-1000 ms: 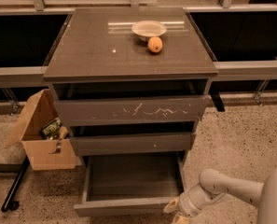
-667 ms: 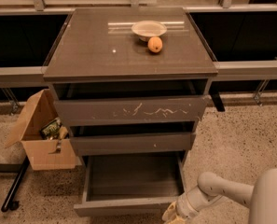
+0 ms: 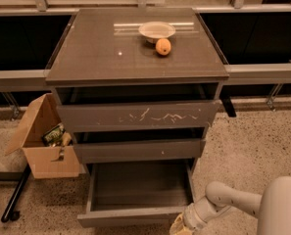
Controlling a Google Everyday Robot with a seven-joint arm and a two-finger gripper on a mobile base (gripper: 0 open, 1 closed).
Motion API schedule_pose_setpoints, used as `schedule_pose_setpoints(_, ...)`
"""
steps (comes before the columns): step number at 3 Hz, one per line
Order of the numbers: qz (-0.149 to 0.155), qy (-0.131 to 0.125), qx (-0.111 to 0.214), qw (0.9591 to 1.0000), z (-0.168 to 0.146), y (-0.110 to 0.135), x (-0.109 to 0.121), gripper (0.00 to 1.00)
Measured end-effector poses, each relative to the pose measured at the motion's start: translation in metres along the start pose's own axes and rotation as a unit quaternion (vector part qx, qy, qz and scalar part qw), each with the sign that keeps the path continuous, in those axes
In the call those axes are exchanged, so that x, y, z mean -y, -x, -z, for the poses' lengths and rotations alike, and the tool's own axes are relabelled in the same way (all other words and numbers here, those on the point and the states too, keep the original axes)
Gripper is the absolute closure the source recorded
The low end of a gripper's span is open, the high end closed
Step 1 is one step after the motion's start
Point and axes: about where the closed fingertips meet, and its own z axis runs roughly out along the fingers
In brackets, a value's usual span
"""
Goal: Close bottom drawer
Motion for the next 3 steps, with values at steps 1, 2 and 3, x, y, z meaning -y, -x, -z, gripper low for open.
schedule_pose_setpoints(1,0.015,-0.010,-0.011,0.9998,-0.021,-0.013,0.014,1.00)
schedule_pose_setpoints(2,0.041,-0.023,-0.016,0.9987,-0.040,-0.022,0.031,1.00)
schedule_pose_setpoints(3,0.066,-0.033,-0.015,0.9972,-0.053,-0.020,0.048,1.00)
